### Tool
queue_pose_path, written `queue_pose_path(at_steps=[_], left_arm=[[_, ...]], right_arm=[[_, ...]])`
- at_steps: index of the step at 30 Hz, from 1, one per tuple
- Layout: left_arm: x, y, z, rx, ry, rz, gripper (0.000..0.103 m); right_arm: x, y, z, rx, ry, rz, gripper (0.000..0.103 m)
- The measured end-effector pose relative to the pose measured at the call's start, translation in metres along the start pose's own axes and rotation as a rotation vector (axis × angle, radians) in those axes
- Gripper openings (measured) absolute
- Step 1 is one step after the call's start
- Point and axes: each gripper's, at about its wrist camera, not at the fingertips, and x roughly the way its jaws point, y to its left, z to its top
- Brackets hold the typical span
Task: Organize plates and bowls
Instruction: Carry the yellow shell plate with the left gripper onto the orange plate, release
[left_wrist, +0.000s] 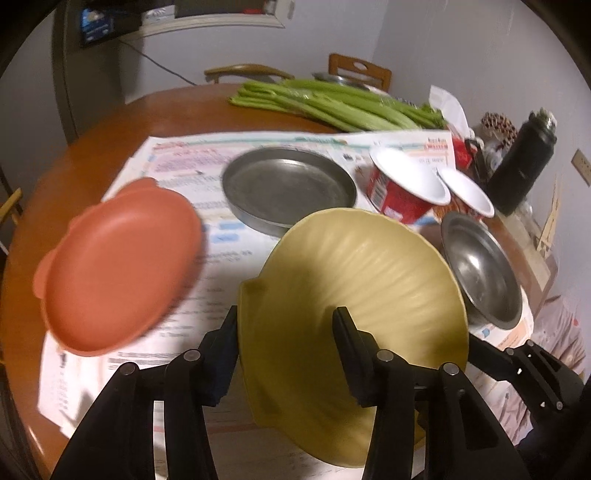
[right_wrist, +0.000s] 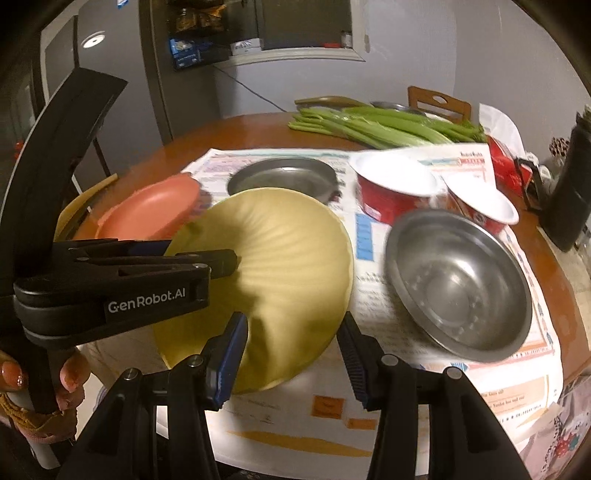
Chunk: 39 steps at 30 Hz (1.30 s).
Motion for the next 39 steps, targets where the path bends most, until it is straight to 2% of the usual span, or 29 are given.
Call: queue_pose_path(at_steps=[20,30,39], left_arm=[[-0.044,0.097,0.026,-0.179,-0.108,0.074,0.050],[-0.030,0.136,0.045,-0.231,-0.112,0.136,0.050],[-0.011,0.158,0.051,-0.249,-0.090,0.166,0.051]], right_arm=[[0.014,0.075,0.063,-0.087,-0.039,0.142,0.051],[0.045,0.104,0.091,-0.091,-0.019,0.179,0.051],[0.060,0.119,0.092,-0.100,0.012,0.202,0.051]])
